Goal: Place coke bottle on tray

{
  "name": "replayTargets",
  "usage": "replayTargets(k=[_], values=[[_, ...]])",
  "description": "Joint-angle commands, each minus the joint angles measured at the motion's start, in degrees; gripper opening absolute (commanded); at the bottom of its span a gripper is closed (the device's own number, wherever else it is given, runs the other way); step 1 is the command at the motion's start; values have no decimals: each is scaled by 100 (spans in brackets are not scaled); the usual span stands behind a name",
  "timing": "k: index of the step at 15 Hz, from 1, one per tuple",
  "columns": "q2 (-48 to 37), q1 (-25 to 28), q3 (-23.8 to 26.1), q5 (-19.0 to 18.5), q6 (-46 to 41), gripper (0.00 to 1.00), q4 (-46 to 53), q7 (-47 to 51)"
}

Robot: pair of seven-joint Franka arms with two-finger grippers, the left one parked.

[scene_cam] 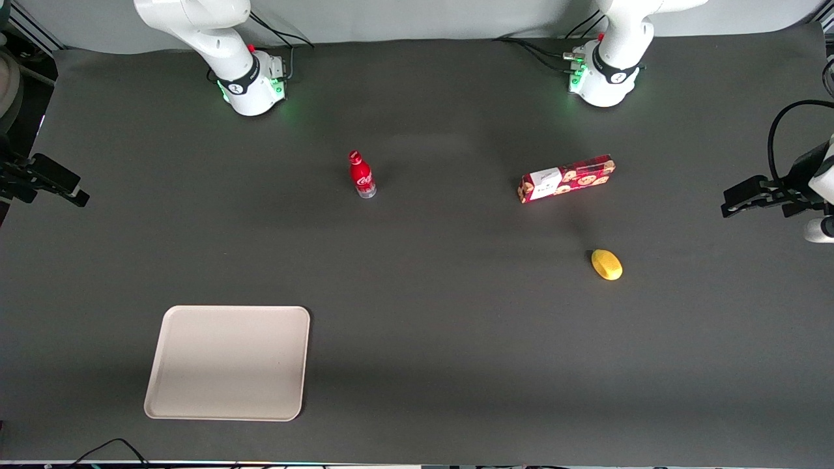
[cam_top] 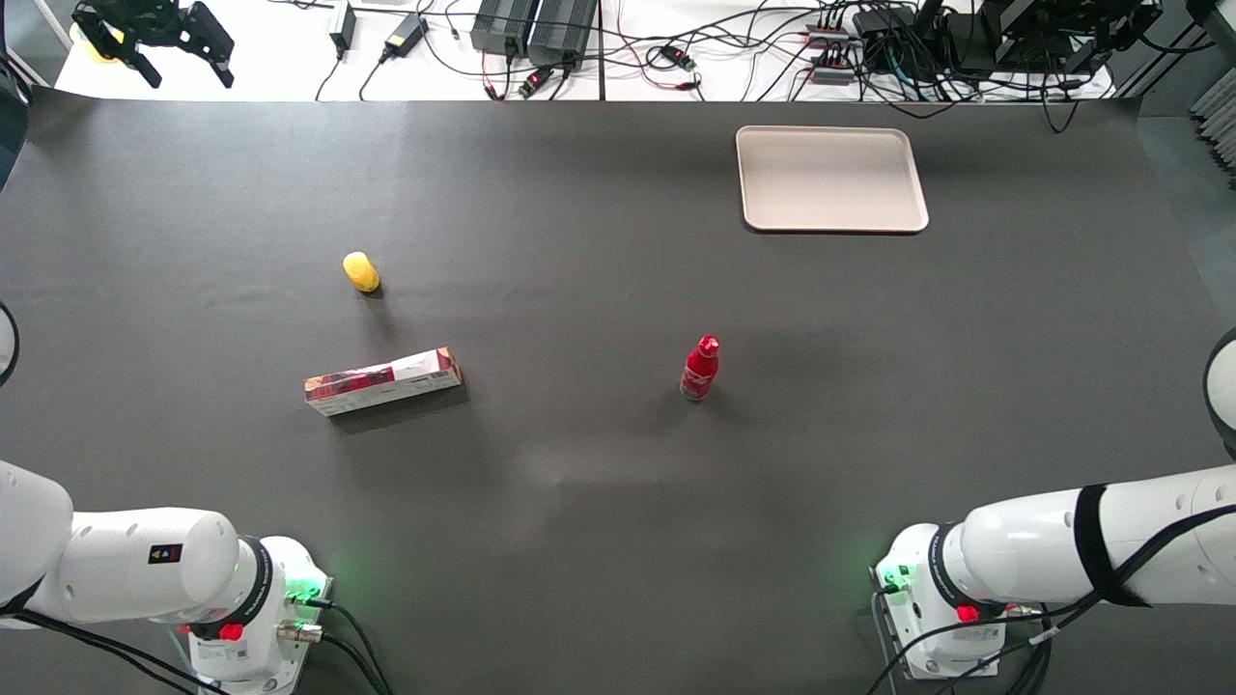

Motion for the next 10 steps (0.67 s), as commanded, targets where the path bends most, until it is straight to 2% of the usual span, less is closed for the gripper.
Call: replayTargets(k=[1, 10], values=[[66, 24, 11, -2, -32, 100, 136, -109], [84, 33, -7, -2, -172, 100, 83, -91]])
